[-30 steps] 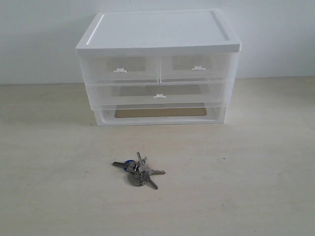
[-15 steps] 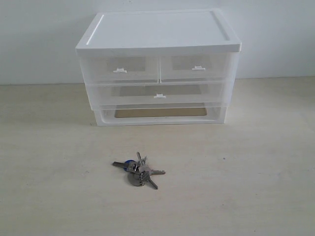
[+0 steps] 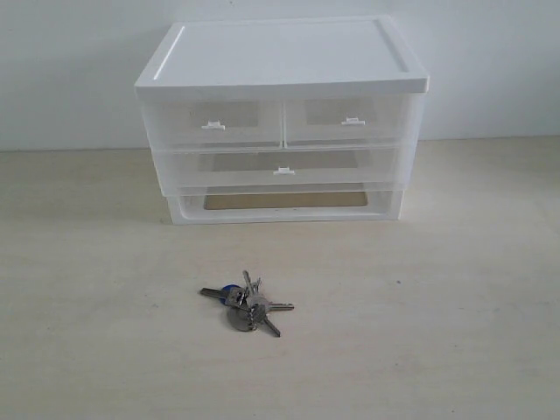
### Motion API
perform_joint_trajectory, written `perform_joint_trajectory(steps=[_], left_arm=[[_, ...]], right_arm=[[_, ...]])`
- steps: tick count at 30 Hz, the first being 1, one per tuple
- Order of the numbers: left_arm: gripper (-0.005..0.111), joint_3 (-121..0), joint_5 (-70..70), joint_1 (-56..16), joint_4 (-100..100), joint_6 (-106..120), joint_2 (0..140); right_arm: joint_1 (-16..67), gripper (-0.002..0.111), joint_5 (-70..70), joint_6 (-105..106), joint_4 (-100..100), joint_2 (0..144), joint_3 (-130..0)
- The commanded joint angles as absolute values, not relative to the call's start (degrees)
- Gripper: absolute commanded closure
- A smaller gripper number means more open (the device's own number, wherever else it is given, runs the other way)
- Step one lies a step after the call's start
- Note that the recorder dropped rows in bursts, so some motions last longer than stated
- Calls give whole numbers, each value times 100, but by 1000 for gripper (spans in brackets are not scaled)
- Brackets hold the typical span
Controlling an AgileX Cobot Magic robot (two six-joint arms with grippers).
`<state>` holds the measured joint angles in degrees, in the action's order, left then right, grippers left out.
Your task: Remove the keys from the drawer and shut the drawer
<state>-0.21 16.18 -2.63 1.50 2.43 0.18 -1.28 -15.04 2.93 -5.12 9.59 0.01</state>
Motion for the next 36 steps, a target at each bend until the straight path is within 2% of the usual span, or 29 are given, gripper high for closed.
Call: perform_joint_trajectory(steps=[1, 36], left_arm=[[102, 0, 1616, -237, 105, 195, 0], [102, 0, 1589, -237, 105, 195, 0]], right_arm=[[-170, 109, -1527, 310, -522, 929, 0], [-170, 109, -1488, 162, -465, 929, 0]])
